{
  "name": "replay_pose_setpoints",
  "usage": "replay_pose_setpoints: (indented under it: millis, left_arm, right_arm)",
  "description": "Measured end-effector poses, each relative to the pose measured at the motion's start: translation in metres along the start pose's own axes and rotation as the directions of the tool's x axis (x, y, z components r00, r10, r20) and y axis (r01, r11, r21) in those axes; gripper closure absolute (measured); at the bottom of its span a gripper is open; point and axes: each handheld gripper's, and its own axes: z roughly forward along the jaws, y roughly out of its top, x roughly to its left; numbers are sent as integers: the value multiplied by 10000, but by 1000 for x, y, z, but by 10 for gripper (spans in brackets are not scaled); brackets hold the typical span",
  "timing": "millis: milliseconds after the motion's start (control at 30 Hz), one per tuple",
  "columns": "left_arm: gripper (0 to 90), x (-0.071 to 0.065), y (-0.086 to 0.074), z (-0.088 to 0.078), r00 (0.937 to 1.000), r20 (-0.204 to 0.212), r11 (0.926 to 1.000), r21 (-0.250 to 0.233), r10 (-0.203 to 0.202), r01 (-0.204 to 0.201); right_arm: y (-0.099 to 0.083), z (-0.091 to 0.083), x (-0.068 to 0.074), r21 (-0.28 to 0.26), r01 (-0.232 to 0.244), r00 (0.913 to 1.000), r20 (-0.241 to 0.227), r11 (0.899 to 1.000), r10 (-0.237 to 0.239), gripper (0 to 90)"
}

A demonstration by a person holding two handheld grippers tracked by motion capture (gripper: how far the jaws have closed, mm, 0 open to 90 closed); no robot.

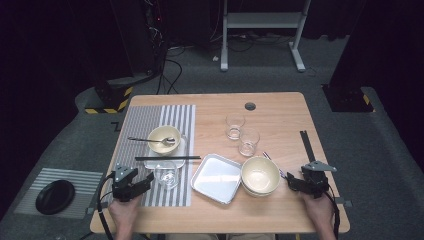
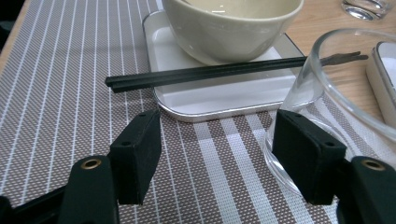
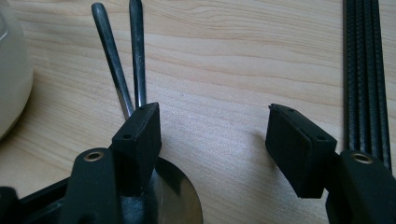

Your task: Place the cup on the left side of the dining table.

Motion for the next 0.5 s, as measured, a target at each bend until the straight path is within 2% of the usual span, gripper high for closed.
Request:
replay_pose_setpoints:
  millis: [33, 67, 100, 500]
  left_arm:
    - [333, 2, 0, 0, 9996, 6, 9994, 208, 276, -277]
    - [333, 0, -1, 1, 10000, -27, 9999, 127, -36, 36]
    - [333, 2, -1, 2, 9998, 80, 9998, 111, 154, -155]
    - [333, 3, -4, 7, 9996, -99, 9986, 456, 276, -271]
  right_arm:
    - [0, 0, 0, -1, -5, 10000, -2, 10000, 5, 357]
    - [0, 0, 0, 0, -1, 10000, -1, 10000, 1, 357]
    - [0, 0, 0, -5, -21, 10000, 8, 10000, 21, 357]
    - [0, 0, 0, -1, 0, 10000, -2, 10000, 0, 357]
